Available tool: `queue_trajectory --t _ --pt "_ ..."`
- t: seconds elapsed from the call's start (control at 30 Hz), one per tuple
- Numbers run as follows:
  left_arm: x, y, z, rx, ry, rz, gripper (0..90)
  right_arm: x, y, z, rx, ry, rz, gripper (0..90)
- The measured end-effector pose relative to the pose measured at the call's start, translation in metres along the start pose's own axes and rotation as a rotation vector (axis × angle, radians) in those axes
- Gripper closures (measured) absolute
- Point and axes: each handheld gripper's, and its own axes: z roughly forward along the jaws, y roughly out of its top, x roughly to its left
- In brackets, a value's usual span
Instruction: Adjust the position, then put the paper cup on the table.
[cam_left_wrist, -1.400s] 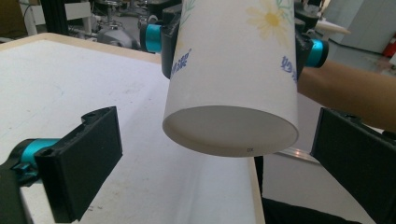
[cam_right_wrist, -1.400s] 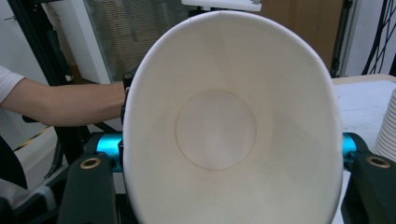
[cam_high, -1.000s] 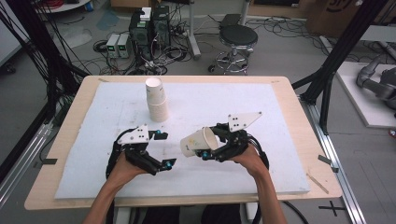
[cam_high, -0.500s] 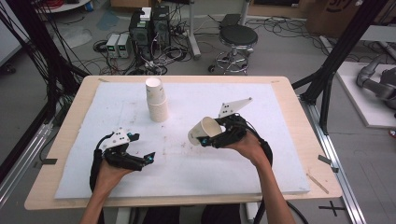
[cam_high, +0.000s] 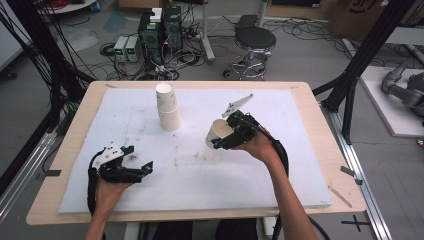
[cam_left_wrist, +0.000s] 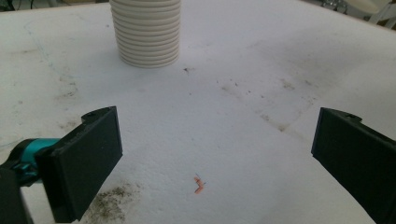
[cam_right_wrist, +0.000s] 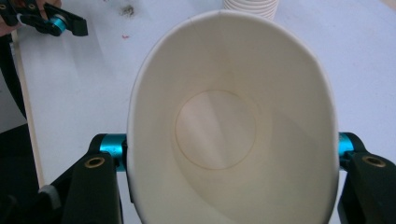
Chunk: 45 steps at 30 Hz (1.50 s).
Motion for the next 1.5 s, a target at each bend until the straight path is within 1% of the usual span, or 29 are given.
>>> queue_trajectory --t 0.07,0.1,0.13,0.3,0.33,0.4,0.57,0.6,0.63,0.83,0.93,1.03,1.1,1.2,1.27,1.33,1.4,1.5 --pt "0.000 0.000 -0.001 -0.008 0.000 0.000 1.8 0.000 0.001 0.002 0.005 0.016 -0.010 35.2" --pt "0.000 0.000 -0.001 -0.008 -0.001 0.000 1.8 0.000 0.001 0.004 0.008 0.018 -0.007 35.2" --pt "0.001 -0.001 -0.001 -0.010 -0.001 -0.003 1.8 0.000 0.001 0.005 0.010 0.011 -0.004 35.2" --pt "0.001 -0.002 -0.003 -0.036 -0.001 -0.014 1.8 0.002 0.004 0.006 0.013 0.012 -0.002 35.4" --pt "0.002 -0.002 -0.003 -0.034 0.000 -0.016 1.8 0.002 0.005 0.006 0.013 0.004 -0.006 35.4" --pt "0.002 -0.002 -0.003 -0.031 0.001 -0.018 1.8 0.001 0.006 0.006 0.014 0.009 0.003 35.4" --pt "0.002 -0.002 -0.003 -0.031 -0.005 -0.017 1.8 -0.002 0.006 0.007 0.024 0.005 0.004 35.4" --pt "0.002 -0.002 -0.003 -0.029 -0.005 -0.018 1.8 -0.002 0.006 0.008 0.030 0.008 0.012 35.4" --pt "0.002 -0.002 -0.003 -0.031 -0.004 -0.020 1.8 -0.003 0.006 0.008 0.031 0.006 0.006 35.4" --pt "0.001 -0.002 -0.003 -0.028 0.002 -0.005 1.8 -0.005 0.006 0.014 0.057 0.004 0.006 35.4" --pt "0.001 -0.002 -0.003 -0.037 0.004 -0.009 1.8 -0.007 0.006 0.020 0.074 0.004 0.009 35.4" --pt "0.001 -0.002 -0.003 -0.037 0.003 -0.011 1.8 -0.010 0.006 0.028 0.096 -0.001 0.005 35.3" --pt "0.001 -0.002 -0.003 -0.035 0.004 -0.010 1.8 -0.011 0.006 0.034 0.115 -0.001 0.011 35.3" --pt "0.001 -0.002 -0.003 -0.032 0.003 -0.007 1.8 -0.012 0.006 0.044 0.157 -0.030 -0.003 35.3" --pt "0.001 -0.002 -0.003 -0.031 0.006 -0.011 1.8 -0.013 0.006 0.051 0.175 -0.017 -0.001 35.2" --pt "0.001 -0.002 -0.003 -0.033 0.006 -0.011 1.8 -0.012 0.006 0.057 0.186 -0.025 -0.010 35.2" --pt "0.001 -0.002 -0.003 -0.033 0.003 -0.012 1.8 -0.012 0.006 0.063 0.192 -0.013 -0.005 35.2" --pt "0.001 -0.002 -0.003 -0.034 0.003 -0.015 1.8 -0.011 0.005 0.070 0.210 -0.012 -0.012 35.0"
